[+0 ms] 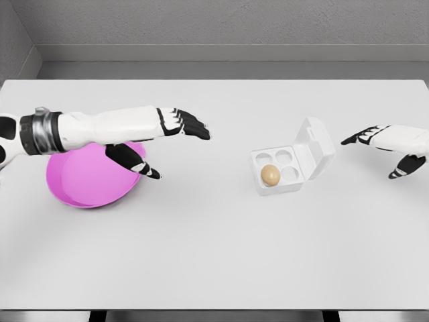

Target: Pack egg into the box and close the box lid

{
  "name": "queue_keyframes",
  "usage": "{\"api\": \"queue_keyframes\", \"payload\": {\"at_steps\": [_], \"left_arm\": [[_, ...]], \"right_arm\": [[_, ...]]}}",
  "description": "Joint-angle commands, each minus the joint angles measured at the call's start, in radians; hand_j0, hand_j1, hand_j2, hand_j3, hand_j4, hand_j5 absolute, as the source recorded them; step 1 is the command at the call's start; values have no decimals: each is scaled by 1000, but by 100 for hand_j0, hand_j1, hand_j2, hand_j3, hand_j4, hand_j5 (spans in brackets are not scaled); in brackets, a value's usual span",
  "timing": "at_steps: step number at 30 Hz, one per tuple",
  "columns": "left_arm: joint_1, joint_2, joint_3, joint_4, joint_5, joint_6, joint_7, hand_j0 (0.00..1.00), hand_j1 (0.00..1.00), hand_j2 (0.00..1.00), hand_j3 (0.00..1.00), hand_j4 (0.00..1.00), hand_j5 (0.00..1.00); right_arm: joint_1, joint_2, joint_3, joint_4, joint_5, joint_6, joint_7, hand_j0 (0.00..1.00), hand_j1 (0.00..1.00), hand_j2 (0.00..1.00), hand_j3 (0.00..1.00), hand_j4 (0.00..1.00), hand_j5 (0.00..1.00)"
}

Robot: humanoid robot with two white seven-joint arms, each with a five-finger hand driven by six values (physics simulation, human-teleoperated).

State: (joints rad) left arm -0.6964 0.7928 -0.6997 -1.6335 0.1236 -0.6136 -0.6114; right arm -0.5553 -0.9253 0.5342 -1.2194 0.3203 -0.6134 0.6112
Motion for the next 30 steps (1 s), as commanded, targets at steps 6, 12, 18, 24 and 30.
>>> {"api": "queue_keyframes", "payload": {"at_steps": [6, 12, 18, 24, 30], "left_arm": [[14, 62, 16, -31, -24, 3, 0, 100, 100, 100, 100, 100, 100], [15, 55, 16, -23, -22, 3, 0, 100, 100, 100, 100, 100, 100], [17, 59, 16, -22, -22, 3, 0, 100, 100, 100, 100, 100, 100], [17, 54, 14, -22, -21, 3, 0, 100, 100, 100, 100, 100, 100], [15, 62, 14, -19, -21, 3, 0, 100, 100, 100, 100, 100, 100]], "right_arm": [[3, 43, 7, -8, -4, 3, 0, 100, 100, 100, 100, 100, 100], [3, 54, 21, -42, -4, 3, 0, 100, 100, 100, 100, 100, 100], [0, 52, 18, -77, -6, 3, 0, 100, 100, 100, 100, 100, 100], [-3, 42, 13, -114, -6, 3, 0, 100, 100, 100, 100, 100, 100], [-2, 22, 9, -175, -7, 3, 0, 100, 100, 100, 100, 100, 100]]}}
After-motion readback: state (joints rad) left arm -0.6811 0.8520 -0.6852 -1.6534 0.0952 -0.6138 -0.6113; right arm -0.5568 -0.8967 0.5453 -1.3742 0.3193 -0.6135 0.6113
